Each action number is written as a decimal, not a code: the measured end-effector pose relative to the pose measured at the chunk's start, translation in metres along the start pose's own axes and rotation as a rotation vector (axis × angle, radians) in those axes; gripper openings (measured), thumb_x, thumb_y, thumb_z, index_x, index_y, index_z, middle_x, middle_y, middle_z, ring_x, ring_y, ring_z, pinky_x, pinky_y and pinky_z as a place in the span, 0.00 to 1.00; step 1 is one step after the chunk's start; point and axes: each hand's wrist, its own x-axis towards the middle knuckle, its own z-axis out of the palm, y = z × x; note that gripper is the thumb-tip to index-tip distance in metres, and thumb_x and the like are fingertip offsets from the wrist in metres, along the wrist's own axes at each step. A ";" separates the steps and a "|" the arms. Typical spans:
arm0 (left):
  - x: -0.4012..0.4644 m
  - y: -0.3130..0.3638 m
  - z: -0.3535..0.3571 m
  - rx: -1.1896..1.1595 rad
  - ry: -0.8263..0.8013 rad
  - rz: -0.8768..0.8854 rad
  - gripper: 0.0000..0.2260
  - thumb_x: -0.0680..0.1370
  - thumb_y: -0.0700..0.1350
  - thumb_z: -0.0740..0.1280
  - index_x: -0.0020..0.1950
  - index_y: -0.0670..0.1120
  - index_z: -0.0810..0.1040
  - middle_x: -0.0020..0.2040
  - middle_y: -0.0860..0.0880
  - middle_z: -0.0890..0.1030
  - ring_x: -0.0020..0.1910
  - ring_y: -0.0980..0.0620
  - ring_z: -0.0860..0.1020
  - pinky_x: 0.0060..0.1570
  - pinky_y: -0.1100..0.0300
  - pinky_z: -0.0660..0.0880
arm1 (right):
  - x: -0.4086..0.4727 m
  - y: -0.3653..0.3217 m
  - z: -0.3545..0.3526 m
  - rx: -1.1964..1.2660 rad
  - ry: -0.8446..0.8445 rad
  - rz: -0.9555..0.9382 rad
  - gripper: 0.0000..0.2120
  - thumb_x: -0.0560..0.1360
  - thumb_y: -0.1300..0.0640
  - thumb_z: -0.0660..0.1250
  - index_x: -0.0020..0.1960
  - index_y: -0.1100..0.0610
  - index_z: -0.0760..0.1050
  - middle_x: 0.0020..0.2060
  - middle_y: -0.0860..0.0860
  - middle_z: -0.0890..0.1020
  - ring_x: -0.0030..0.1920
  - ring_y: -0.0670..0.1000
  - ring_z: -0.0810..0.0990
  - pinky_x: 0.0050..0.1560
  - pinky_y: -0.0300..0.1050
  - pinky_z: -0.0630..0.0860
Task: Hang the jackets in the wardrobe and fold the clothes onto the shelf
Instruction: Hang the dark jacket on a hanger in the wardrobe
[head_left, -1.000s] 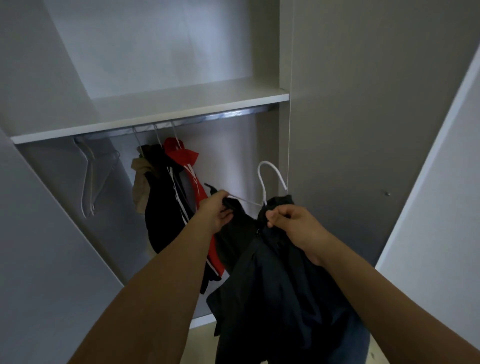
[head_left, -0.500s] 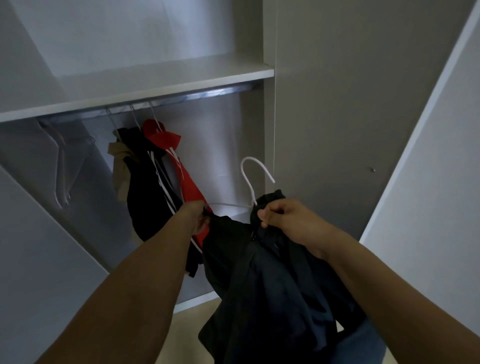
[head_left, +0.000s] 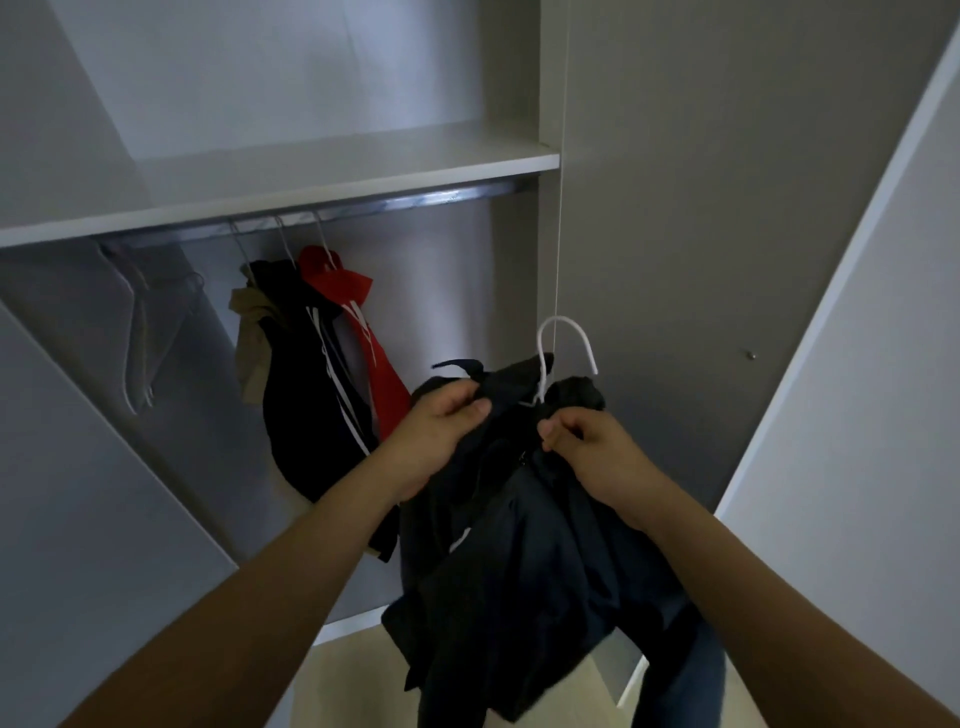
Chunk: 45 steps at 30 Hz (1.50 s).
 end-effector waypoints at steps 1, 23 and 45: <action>-0.005 0.000 0.002 -0.041 0.017 0.002 0.08 0.82 0.38 0.61 0.56 0.44 0.80 0.49 0.47 0.84 0.49 0.50 0.81 0.51 0.60 0.78 | 0.001 0.000 0.001 -0.036 0.024 -0.049 0.14 0.80 0.54 0.64 0.35 0.52 0.75 0.46 0.47 0.74 0.39 0.36 0.73 0.41 0.26 0.68; -0.040 -0.010 0.000 0.762 0.022 0.543 0.11 0.80 0.34 0.62 0.56 0.44 0.80 0.52 0.51 0.77 0.53 0.57 0.75 0.57 0.66 0.71 | 0.021 -0.010 0.022 0.319 -0.120 0.313 0.07 0.76 0.57 0.67 0.44 0.59 0.81 0.36 0.52 0.85 0.36 0.47 0.84 0.33 0.36 0.77; -0.051 0.003 0.025 0.965 0.220 0.424 0.12 0.82 0.46 0.61 0.42 0.42 0.77 0.45 0.53 0.73 0.45 0.52 0.68 0.48 0.56 0.66 | 0.052 -0.025 0.030 0.030 0.287 0.056 0.21 0.80 0.59 0.61 0.28 0.59 0.66 0.43 0.58 0.73 0.31 0.53 0.72 0.39 0.43 0.69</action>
